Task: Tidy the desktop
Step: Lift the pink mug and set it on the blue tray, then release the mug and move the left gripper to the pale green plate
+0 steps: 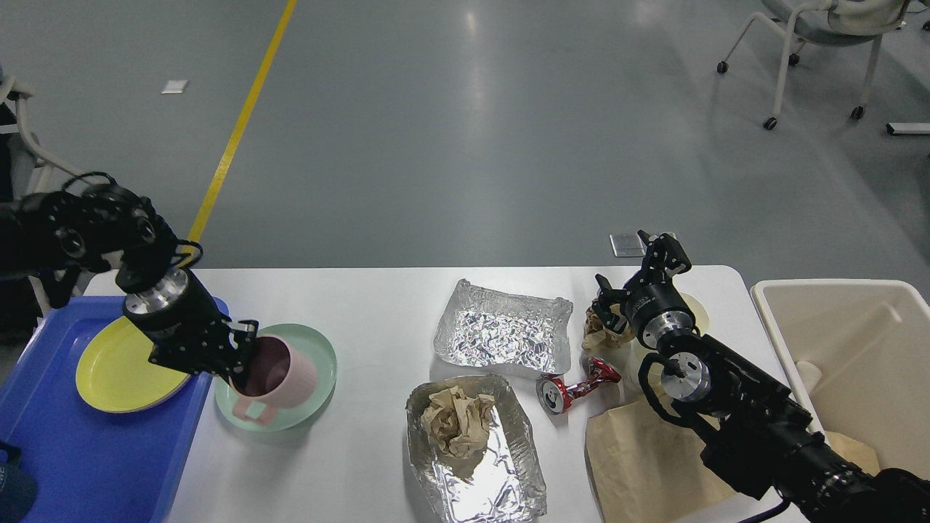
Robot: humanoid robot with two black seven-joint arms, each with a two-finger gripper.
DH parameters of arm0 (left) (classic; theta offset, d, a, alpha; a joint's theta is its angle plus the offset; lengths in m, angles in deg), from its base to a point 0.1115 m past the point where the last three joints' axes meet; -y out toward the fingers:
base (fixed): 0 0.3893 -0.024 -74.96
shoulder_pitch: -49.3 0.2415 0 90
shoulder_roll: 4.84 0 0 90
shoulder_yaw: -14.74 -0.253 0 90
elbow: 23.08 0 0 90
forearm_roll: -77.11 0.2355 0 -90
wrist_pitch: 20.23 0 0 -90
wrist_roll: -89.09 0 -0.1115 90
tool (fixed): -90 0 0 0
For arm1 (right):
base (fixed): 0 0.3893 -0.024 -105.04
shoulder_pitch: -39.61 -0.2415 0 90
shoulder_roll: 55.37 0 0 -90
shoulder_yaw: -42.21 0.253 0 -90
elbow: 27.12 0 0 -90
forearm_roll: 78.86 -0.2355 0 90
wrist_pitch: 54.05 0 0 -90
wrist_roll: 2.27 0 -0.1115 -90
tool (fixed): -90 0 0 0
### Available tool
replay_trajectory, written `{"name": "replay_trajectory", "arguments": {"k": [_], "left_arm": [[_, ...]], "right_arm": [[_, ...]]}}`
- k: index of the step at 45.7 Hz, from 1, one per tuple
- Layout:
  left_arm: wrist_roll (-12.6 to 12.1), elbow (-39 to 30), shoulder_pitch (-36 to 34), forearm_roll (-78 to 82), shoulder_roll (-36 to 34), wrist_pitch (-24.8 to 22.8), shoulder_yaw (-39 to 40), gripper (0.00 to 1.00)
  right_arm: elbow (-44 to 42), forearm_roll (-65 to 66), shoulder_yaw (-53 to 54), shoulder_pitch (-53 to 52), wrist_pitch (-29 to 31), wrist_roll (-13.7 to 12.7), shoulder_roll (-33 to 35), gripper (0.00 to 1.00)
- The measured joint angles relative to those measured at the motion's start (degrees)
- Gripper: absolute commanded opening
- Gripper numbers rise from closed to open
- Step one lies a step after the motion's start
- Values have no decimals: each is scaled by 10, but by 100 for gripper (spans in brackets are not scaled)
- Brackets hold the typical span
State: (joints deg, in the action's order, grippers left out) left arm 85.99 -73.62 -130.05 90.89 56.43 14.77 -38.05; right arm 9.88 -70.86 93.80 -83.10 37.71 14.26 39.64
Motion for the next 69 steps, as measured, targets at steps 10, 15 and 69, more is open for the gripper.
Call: {"name": "replay_trajectory", "arguments": {"k": [10,15,69], "left_arm": [[-2,7,-20,0,-72,0,6,0],[-6,23,2,0,-108,0,5,0],[6,98,195,-9,-189,0,2,0]], "right_arm": [[0,0,0,0,0,0,0,100],[0,0,0,0,0,0,0,100],[0,0,0,0,0,0,0,100]]}}
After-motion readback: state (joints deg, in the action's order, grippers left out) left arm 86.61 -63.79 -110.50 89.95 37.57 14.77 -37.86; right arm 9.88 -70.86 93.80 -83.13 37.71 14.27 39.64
